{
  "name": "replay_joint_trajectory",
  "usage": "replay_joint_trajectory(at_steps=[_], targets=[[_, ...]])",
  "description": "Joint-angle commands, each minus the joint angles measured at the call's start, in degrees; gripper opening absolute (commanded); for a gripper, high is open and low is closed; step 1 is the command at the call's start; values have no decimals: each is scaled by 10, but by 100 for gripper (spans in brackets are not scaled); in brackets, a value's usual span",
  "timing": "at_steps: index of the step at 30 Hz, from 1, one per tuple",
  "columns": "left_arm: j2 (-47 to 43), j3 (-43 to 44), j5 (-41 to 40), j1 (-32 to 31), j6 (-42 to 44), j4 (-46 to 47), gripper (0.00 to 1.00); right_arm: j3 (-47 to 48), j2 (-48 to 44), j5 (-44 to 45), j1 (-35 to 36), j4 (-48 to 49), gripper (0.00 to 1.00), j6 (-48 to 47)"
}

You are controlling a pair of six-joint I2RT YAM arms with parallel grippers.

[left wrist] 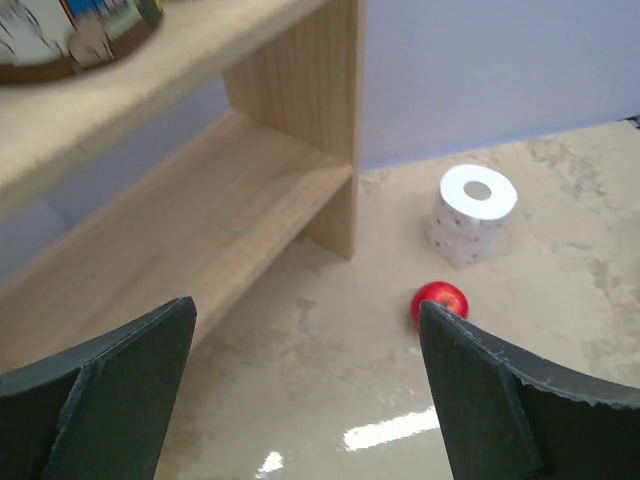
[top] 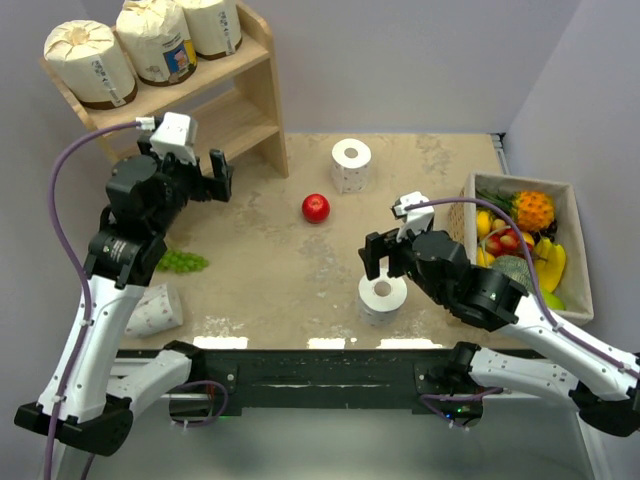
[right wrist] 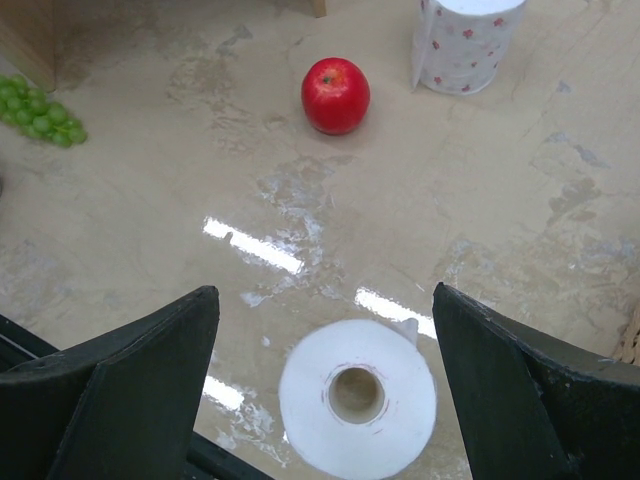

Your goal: Place and organize the paper towels onto the shelf

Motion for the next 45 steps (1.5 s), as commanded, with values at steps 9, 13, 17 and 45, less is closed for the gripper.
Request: replay_joint_trajectory(at_steps=[9,13,17,45], targets=[[-67,-200,-80,3,-198,-37,100,-42,-20,-9,0,44,92,29],[-91,-237,-163,3,-282,-64,100,-48,-26,-14,0,51,91,31],[-130,-266,-239,4,-329,-80,100,-54,-31,-18,0,51,91,33],[-145,-306,-158,153,-278,-44,98,-24,54,79,-1,-54,89,118]])
